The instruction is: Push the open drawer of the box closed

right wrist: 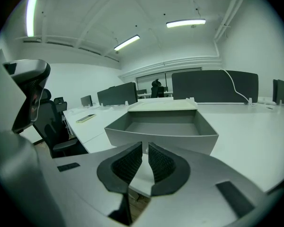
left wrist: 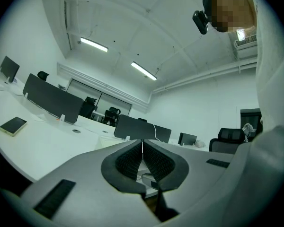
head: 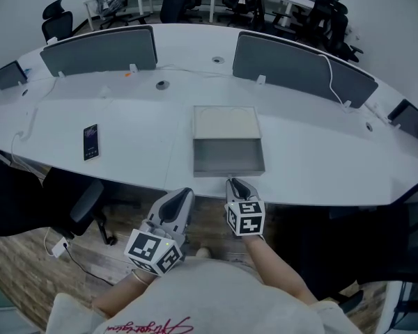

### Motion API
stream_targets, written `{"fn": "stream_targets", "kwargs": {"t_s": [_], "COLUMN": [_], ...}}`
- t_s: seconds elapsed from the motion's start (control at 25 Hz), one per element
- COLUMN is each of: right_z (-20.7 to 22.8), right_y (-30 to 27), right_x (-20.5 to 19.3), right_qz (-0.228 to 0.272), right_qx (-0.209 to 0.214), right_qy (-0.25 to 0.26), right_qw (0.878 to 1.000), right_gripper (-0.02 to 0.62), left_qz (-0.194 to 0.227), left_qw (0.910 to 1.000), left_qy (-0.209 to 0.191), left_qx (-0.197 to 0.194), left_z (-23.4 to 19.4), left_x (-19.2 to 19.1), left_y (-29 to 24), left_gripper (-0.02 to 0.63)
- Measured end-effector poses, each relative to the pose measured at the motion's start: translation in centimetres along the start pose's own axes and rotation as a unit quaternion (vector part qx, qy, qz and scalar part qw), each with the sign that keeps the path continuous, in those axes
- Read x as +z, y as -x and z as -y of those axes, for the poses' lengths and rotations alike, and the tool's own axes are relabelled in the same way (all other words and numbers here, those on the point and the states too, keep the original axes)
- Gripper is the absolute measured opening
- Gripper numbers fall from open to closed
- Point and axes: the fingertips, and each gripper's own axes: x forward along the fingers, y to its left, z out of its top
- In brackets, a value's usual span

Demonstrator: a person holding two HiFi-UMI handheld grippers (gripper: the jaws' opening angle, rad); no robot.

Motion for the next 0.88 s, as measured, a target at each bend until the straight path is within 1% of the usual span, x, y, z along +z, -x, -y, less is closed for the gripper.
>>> {"fn": "stream_targets", "kwargs": {"t_s": [0.12,0.28,0.4,0.56,0.72,0.88], "right_z": [0.2,0.5,0.5,0.5,0.8,0.9], "right_y": [-0.4,-0.9,-1.2,-1.7,-1.9,-1.9], "right_x": [0.0,-0.2,-0.5,-0.5,-0.3,-0.4], "right_qz": [-0.005,-0.011,-0.018,-0.023,-0.023,-0.022], "right_qx": [-0.005,-0.008,-0.008,-0.013,-0.027,-0.039], "right_qy": [0.000,-0.009,-0.007,-0.005,-0.015,-0.010], "right_qw": [1.000,1.000,1.000,1.000,0.999,0.999], "right_gripper": [0.030,0.072,0.072,0.072,0.072,0.072], "left_qz": [0.004,0.007,0.004,0.004,0.004,0.001], "left_qw": [1.0000,1.0000,0.9999,0.9999,0.9999,0.9998], "left_qy": [-0.001,-0.001,0.010,0.010,0.013,0.017], "left_qx": [-0.001,-0.001,0.004,0.002,0.004,0.006], "left_z": [-0.3,-0.6,-0.8,-0.8,-1.1,-1.2], "left_x": [-0.1,-0.1,0.0,-0.1,-0.1,-0.2], "left_y": [0.0,0.0,-0.1,-0.3,-0.3,-0.4], "left_gripper": [0.018,0.018,0.018,0.018,0.018,0.018]}}
